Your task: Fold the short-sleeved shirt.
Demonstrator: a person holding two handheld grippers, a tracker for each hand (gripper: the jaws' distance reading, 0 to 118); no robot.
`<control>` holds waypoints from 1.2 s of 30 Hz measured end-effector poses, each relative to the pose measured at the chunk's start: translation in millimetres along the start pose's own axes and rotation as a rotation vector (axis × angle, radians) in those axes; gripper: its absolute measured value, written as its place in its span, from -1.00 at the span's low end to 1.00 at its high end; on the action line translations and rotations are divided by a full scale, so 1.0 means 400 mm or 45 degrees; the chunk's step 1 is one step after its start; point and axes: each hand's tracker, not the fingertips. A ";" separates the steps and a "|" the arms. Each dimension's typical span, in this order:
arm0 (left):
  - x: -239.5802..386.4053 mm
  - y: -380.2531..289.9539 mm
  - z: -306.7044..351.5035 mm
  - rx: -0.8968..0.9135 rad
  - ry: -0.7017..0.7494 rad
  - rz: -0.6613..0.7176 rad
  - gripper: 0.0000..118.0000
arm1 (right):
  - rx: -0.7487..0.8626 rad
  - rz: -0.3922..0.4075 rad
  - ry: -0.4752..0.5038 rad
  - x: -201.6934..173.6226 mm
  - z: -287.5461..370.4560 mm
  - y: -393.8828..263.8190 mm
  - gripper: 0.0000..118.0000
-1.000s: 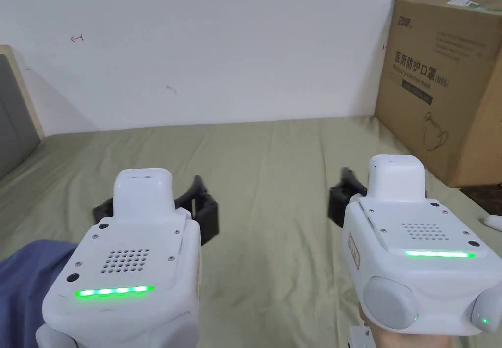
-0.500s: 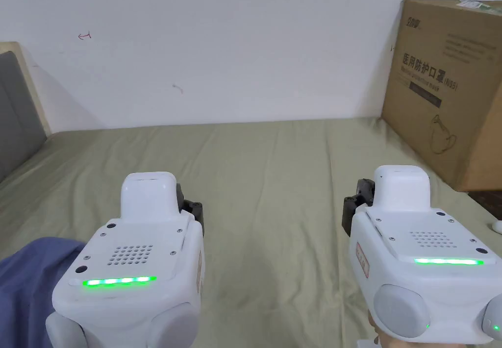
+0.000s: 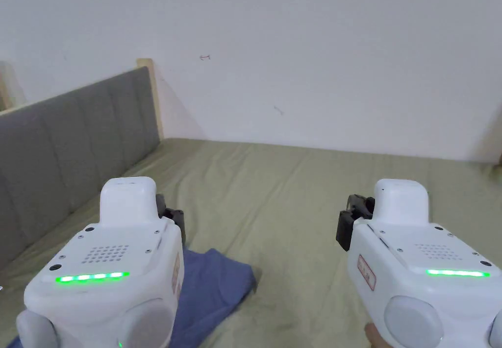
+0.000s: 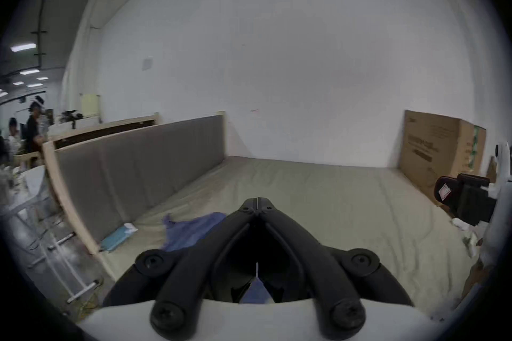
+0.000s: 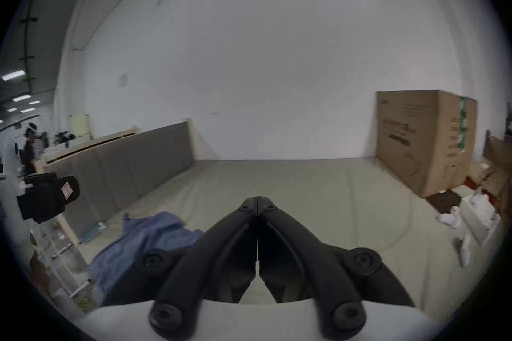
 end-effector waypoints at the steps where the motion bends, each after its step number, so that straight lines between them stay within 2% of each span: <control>1: -0.024 0.001 0.007 -0.009 0.054 -0.026 -1.00 | -0.019 0.009 0.041 -0.027 -0.012 -0.006 -1.00; 4: -0.093 0.000 0.018 -0.039 0.189 -0.059 -1.00 | -0.059 0.043 0.149 -0.098 -0.032 -0.035 -1.00; 7: -0.144 -0.013 0.010 -0.081 0.188 0.003 -1.00 | -0.119 0.065 0.232 -0.148 -0.045 -0.064 -1.00; 15: -0.152 -0.093 -0.135 -0.336 0.125 -0.058 -1.00 | -0.193 0.097 0.258 -0.169 -0.076 -0.105 -1.00; 19: -0.164 -0.166 -0.319 -0.528 0.045 0.043 -1.00 | -0.249 0.087 0.236 -0.154 -0.104 -0.130 -1.00; 20: -0.166 -0.188 -0.364 -0.583 0.014 0.047 -0.89 | -0.263 0.088 0.234 -0.150 -0.111 -0.137 -1.00; 23: -0.164 -0.272 -0.503 -0.806 -0.092 0.102 0.62 | -0.314 0.123 0.196 -0.137 -0.136 -0.166 -1.00; 24: -0.160 -0.309 -0.538 -0.844 -0.120 0.136 0.93 | -0.342 0.132 0.174 -0.128 -0.147 -0.175 -1.00; 33: -0.138 -0.481 -0.702 -1.094 -0.008 0.028 0.86 | -0.459 0.062 0.086 -0.058 -0.220 -0.224 -1.00; 34: -0.137 -0.503 -0.717 -1.149 0.008 0.023 0.80 | -0.470 0.061 0.082 -0.056 -0.225 -0.229 -1.00; 36: -0.135 -0.555 -0.732 -1.259 -0.018 0.045 0.79 | -0.486 0.058 0.077 -0.055 -0.230 -0.237 -1.00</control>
